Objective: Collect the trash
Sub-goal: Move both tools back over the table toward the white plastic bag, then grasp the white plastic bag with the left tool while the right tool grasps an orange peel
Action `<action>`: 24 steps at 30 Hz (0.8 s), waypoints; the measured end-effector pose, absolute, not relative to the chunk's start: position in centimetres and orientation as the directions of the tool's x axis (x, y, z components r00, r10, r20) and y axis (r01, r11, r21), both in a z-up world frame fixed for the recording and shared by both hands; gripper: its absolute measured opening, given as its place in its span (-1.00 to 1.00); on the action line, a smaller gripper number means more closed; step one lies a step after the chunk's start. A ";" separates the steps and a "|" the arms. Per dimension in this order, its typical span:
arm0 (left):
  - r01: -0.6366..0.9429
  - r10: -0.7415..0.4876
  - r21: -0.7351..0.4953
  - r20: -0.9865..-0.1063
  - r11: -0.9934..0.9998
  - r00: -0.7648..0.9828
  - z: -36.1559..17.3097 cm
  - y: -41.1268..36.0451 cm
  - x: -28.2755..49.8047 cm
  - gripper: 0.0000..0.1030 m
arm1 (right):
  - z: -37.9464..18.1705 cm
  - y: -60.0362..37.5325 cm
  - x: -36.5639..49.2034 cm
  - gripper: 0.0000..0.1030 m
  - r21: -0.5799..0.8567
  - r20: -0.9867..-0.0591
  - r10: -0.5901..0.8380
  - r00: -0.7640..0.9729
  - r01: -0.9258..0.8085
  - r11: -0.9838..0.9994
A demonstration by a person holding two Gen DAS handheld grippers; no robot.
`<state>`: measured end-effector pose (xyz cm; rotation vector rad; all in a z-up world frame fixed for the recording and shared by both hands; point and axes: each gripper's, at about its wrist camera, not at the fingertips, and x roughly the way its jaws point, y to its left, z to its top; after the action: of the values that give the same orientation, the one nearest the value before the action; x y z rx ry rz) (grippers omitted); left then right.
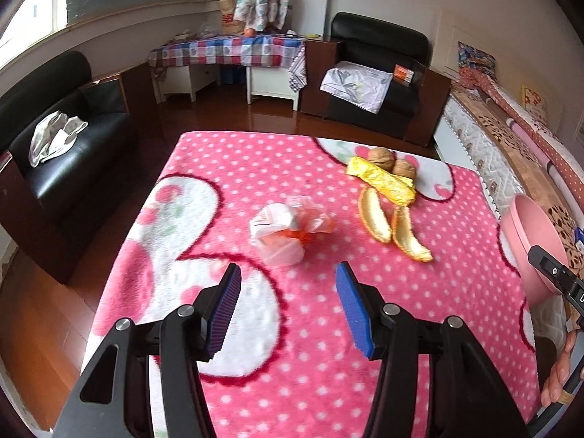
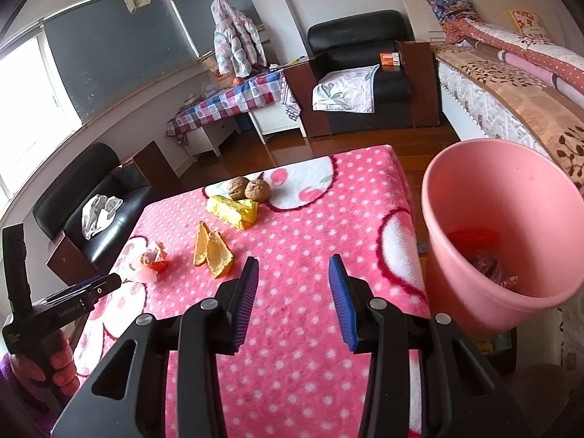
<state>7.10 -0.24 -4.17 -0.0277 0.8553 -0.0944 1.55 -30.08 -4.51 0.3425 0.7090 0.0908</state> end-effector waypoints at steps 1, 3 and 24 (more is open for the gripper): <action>0.066 -0.092 -0.064 -0.752 0.996 0.653 -4.2 0.0 7.0 0.04 | -4.6 -29.9 1.7 -0.21 0.341 -0.622 0.205 0.756 0.025 0.940; 0.054 -0.084 -0.065 -0.750 0.996 0.656 -4.3 0.7 6.9 0.06 | -4.7 -29.4 2.1 -0.21 0.347 -0.624 0.224 0.749 0.008 0.938; -0.034 -0.156 -0.227 -0.764 0.973 0.625 -6.6 2.9 12.1 0.07 | -6.1 -23.2 6.3 -0.20 0.333 -0.688 0.328 0.648 -0.120 0.935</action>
<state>12.09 2.93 -6.65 -0.2286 0.8944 -0.0710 6.31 -23.16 -6.11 0.2682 0.8299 0.2583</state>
